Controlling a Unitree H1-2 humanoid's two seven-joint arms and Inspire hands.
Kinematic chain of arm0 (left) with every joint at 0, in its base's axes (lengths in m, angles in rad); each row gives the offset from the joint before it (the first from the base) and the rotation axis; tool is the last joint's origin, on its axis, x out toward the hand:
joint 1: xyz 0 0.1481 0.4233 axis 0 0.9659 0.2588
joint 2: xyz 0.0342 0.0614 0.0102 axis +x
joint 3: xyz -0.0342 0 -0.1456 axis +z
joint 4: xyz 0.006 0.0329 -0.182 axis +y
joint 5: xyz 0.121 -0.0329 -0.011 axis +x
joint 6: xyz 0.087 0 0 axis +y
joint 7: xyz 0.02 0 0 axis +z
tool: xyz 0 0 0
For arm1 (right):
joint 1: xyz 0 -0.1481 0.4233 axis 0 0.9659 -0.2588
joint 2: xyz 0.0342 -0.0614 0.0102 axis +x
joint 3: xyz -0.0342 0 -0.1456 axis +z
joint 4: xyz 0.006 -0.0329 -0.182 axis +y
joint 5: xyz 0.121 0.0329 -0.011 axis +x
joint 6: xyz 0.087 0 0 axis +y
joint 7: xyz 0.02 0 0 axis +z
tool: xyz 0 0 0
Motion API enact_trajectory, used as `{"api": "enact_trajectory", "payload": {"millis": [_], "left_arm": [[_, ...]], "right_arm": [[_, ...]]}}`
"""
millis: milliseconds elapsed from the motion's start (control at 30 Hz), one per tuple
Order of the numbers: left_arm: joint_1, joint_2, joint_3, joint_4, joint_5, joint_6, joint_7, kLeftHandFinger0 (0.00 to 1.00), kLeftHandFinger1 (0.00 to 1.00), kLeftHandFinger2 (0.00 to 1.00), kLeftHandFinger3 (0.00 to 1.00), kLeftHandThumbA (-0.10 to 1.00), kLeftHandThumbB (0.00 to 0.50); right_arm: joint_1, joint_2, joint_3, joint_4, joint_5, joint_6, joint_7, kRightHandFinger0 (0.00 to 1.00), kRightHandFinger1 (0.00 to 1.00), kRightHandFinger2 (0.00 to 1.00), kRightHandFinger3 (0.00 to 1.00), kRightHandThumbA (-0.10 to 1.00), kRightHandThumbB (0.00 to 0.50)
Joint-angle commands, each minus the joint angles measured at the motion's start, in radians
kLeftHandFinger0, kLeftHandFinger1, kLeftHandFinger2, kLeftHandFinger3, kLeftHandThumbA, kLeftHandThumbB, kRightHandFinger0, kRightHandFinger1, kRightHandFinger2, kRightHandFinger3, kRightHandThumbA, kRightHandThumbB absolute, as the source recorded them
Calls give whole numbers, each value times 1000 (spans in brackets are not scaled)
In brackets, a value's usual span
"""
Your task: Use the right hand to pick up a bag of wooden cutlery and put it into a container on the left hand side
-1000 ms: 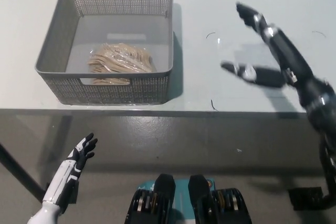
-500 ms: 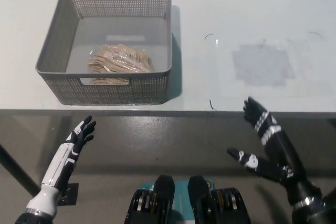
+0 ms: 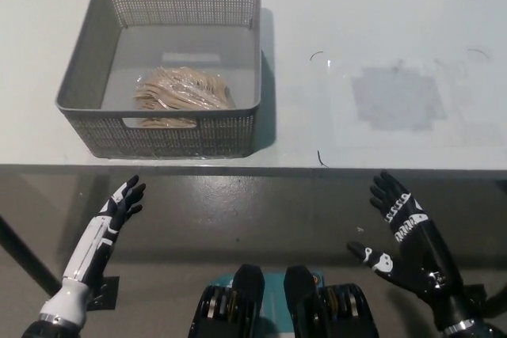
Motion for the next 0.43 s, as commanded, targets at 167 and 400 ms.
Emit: {"api": "enact_trajectory", "payload": {"millis": [167,400], "left_arm": [[-40,15,2,-2,-19,-23,-16,1000,1000,1000,1000,1000,219],[-34,13,-1,-14,-7,-1,-11,1000,1000,1000,1000,1000,203]], "right_arm": [[40,52,-2,-61,12,11,-55,1000,1000,1000,1000,1000,122],[17,49,0,-25,-48,-17,-89,1000,1000,1000,1000,1000,173]]}}
